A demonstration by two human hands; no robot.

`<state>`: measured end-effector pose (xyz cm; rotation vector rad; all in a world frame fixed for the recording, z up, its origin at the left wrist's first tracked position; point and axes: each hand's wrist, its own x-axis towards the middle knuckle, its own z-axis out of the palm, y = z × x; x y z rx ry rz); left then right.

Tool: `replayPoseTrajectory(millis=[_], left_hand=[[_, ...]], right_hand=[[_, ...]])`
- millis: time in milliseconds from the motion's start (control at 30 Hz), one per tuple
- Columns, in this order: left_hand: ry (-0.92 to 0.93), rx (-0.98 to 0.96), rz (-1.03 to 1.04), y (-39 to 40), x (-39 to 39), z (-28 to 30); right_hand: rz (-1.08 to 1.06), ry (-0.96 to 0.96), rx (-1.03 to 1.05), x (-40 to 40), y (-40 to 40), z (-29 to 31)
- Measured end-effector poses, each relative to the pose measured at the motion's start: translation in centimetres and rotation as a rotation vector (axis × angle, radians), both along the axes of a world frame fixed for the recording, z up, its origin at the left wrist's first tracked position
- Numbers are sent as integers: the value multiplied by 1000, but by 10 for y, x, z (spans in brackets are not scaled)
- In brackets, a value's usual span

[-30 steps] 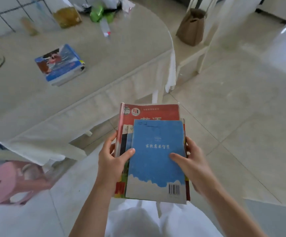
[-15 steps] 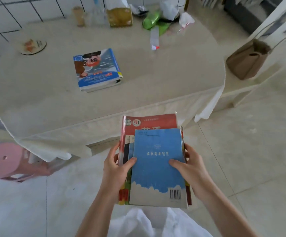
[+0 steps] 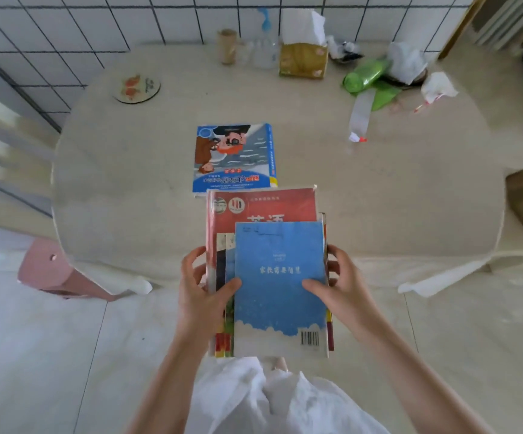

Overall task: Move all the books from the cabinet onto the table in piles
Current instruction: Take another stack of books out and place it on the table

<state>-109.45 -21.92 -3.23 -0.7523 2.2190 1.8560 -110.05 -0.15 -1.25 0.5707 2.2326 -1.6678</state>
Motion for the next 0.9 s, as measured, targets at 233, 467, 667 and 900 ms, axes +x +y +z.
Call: replayPoseTrajectory(millis=[233,467,667,900], left_hand=[[-27,-44,-31,-27,-69,-15],[26,-109,-134,-69,-156,-23],[197,-235,-117,-75,-194,-26],[198,-364,-92,-71,-182,-52]], right_hand=[[8,106,58,-77,-30,-25],[1,194,63,-151,-68,-36],[-49,304,33,-186,-78,-57],[-17,281,-12,-182,-70,-76]])
